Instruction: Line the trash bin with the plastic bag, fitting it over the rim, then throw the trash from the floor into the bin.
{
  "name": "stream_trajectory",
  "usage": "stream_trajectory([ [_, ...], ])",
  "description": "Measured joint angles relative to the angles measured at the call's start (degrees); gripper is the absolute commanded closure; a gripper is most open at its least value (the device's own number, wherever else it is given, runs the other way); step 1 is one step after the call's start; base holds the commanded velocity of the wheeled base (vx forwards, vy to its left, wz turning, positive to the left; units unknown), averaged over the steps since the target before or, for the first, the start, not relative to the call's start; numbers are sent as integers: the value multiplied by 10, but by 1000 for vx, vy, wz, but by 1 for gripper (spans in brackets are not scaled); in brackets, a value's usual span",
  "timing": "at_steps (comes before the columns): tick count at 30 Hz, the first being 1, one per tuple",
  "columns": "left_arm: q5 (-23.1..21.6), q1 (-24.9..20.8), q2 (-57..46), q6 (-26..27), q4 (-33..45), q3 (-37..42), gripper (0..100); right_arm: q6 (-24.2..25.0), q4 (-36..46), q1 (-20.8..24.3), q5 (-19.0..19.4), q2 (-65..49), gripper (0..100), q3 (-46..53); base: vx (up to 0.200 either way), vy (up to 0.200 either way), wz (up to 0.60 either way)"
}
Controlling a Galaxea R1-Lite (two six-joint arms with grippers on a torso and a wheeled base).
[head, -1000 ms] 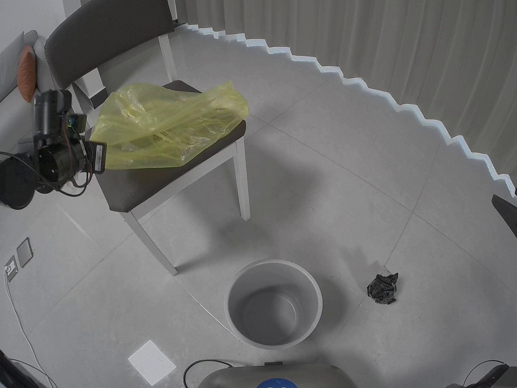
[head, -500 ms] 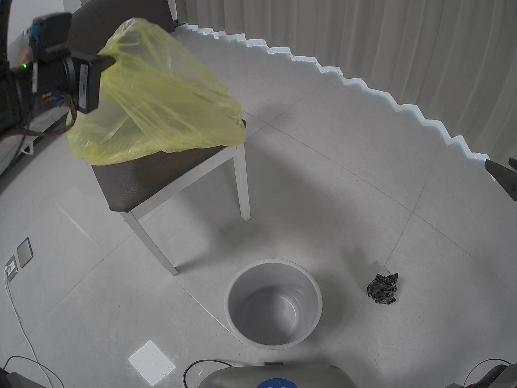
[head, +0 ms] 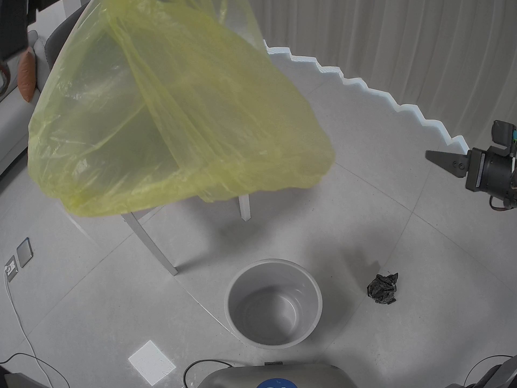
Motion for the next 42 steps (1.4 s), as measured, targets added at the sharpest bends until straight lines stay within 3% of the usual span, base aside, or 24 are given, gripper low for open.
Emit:
stream_trajectory([
  [14, 2, -34, 7, -4, -13, -3, 100, 83, 3, 67, 15, 10, 0, 46, 0, 0, 0],
  [30, 13, -62, 39, -2, -58, -11, 100, 97, 76, 124, 29, -153, 0, 116, 0, 0, 0],
  [42, 17, -64, 57, -3, -58, -30, 100, 99, 69, 165, 32, -173, 0, 160, 0, 0, 0],
])
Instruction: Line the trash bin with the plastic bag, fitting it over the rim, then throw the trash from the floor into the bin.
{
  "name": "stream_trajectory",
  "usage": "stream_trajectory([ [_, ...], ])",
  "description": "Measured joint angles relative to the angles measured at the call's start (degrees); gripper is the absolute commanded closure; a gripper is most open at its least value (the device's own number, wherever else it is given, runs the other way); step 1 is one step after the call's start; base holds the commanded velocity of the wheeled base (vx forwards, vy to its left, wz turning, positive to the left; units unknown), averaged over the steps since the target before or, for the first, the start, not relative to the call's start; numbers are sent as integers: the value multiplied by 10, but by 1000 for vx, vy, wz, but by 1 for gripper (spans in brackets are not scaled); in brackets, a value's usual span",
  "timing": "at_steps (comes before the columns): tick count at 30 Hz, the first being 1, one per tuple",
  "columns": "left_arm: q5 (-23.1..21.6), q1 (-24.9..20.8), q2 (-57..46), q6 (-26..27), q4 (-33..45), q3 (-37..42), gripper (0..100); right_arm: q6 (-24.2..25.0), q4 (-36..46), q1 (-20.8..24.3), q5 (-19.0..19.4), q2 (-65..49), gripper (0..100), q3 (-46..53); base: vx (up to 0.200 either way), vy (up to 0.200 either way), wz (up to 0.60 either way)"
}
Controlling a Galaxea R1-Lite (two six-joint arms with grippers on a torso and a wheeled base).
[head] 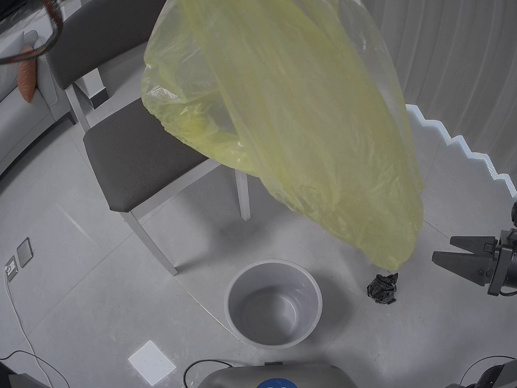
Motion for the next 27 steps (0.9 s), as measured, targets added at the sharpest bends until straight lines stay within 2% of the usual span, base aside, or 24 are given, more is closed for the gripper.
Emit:
stream_trajectory([
  [16, 0, -3, -1, -1, 0, -1, 100, 9, -92, -9, 0, 120, 0, -21, 0, 0, 0],
  [27, -1, -8, -1, -2, 0, -1, 100, 36, -168, -17, 3, 208, 0, -27, 0, 0, 0],
])
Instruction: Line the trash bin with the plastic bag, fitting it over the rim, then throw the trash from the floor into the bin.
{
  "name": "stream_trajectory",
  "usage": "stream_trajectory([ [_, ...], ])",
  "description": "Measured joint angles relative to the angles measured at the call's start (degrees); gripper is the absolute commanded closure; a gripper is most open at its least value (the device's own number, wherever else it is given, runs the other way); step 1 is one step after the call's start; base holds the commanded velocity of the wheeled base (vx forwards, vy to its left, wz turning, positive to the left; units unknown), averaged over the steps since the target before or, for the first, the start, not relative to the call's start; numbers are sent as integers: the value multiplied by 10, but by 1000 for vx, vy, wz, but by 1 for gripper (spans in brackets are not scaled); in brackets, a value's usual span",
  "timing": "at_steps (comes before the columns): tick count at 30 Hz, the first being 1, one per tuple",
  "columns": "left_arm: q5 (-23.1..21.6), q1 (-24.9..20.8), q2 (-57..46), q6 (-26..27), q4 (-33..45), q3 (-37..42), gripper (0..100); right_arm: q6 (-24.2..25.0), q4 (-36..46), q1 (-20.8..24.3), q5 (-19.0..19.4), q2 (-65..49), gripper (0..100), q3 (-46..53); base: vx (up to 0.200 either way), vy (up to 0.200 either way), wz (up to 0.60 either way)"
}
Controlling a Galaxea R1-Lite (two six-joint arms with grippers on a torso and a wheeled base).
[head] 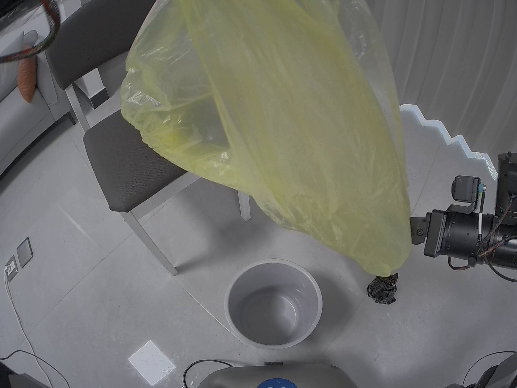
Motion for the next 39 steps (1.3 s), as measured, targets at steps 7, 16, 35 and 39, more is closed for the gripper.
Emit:
stream_trajectory([
  [7, 0, 0, 3, 0, -5, -1, 100, 13, -13, 4, 4, 28, 0, 5, 0, 0, 0],
  [16, 0, 0, 7, 0, -13, -1, 100, 13, -13, 12, 16, 34, 100, 13, 0, 0, 0],
  [35, 30, 34, 12, -25, -4, 12, 100, 14, -7, 0, 16, 28, 100, 31, 0, 0, 0],
  [39, 35, 56, 10, -97, 16, 51, 100, 13, -7, -6, 13, 27, 100, 39, 0, 0, 0],
])
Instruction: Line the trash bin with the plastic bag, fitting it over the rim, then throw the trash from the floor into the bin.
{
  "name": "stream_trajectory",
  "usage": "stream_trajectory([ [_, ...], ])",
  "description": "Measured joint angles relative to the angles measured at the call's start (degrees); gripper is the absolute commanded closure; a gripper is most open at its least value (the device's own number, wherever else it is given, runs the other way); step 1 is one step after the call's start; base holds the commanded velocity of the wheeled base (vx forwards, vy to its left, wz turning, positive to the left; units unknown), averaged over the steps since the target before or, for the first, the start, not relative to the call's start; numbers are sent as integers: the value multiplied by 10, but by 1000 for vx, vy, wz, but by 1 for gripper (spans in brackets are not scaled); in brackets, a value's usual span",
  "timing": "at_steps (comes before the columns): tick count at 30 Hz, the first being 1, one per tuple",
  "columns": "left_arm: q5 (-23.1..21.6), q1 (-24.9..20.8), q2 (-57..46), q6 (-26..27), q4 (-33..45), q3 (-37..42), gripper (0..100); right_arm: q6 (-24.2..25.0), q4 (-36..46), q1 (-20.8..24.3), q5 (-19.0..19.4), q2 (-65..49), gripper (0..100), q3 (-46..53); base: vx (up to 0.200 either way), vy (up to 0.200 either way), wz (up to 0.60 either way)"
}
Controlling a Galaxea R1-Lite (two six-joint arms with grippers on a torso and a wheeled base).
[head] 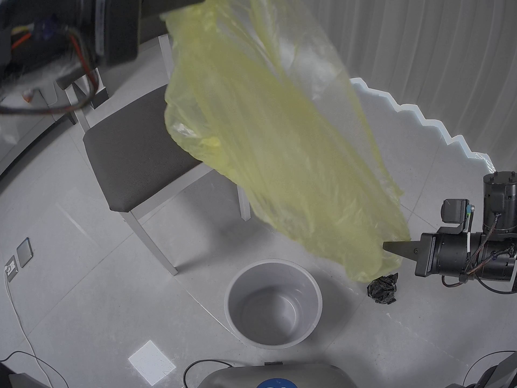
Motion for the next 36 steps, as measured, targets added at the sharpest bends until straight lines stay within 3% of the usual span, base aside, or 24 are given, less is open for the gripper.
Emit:
stream_trajectory([
  [8, -5, 27, -16, -189, 16, 121, 100, -1, 39, -7, -20, -1, 100, 14, 0, 0, 0],
  [14, -34, 56, -23, -274, 2, 226, 100, -31, 113, -10, -39, 2, 100, 12, 0, 0, 0],
  [20, -55, 78, -19, -312, -57, 329, 100, -113, 150, -23, -59, 13, 100, 12, 0, 0, 0],
  [27, -115, 121, 21, -322, -158, 436, 100, -189, 205, -26, -70, 24, 100, 3, 0, 0, 0],
  [36, -143, 152, 124, -326, -323, 520, 100, -219, 311, -15, -65, 34, 100, -46, 0, 0, 0],
])
